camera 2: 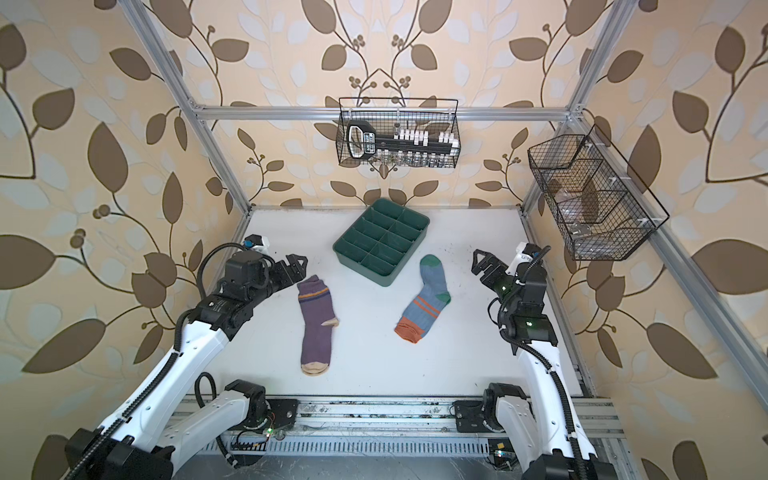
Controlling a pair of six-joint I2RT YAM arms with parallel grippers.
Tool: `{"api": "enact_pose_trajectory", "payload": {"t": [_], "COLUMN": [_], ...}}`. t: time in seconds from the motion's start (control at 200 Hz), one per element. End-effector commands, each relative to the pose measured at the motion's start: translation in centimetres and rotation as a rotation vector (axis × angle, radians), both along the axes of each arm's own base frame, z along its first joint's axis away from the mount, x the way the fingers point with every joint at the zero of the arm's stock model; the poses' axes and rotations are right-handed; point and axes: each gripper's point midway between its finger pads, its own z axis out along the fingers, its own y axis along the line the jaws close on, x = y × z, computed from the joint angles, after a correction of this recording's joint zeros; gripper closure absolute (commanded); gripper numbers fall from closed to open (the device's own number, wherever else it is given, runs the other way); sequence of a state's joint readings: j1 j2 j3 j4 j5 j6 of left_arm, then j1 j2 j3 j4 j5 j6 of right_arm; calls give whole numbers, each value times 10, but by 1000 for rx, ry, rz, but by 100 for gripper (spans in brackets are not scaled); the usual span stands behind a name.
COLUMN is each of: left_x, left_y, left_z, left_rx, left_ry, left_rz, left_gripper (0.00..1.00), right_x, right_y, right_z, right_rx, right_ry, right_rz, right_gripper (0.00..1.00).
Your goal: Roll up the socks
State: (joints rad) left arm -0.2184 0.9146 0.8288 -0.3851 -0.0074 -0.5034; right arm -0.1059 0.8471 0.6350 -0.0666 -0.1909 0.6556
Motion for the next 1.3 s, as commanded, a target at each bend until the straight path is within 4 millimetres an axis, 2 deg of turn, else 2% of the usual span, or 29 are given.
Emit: {"api": "enact_pose_trajectory", "payload": {"t": [0.0,0.115,0.155,0.275,0.485,0.595,0.615,0.785,0.93,1.07,1.295], "left_x": [-19,-26,-27,-29,-37,-40,-41,-45,-47,-49,-49], "left_y": [4,-2,-3,-2,-2,-3,-4,-8,-10,-12,-15], "left_z": [4,-1,-3,-9,-15,-20,-21,-26,-30,-35,-39], "left_rx": [94,153,169,206,237,241,241,260,273,278,287], "left_ry": [34,58,70,95,97,97,97,101,103,102,101], "left_rz": [-26,-70,-74,-86,-104,-115,-119,-147,-160,-168,-181], "left_gripper": [7,8,8,8,7,7,7,6,5,5,3], "right_x": [3,14,18,35,60,69,74,88,100,109,115], "right_y": [31,74,95,138,176,188,193,209,220,224,226], "right_z": [3,-2,-11,-33,-72,-92,-87,-109,-118,-129,-150], "right_rx": [-77,-224,-269,-370,-470,-473,-464,-457,-459,-478,-508], "right_ry": [9,96,142,265,422,467,455,511,524,545,587], "right_rz": [79,118,153,214,237,246,246,267,289,297,296], "right_gripper": [0,0,1,4,6,9,9,15,22,30,35]}}
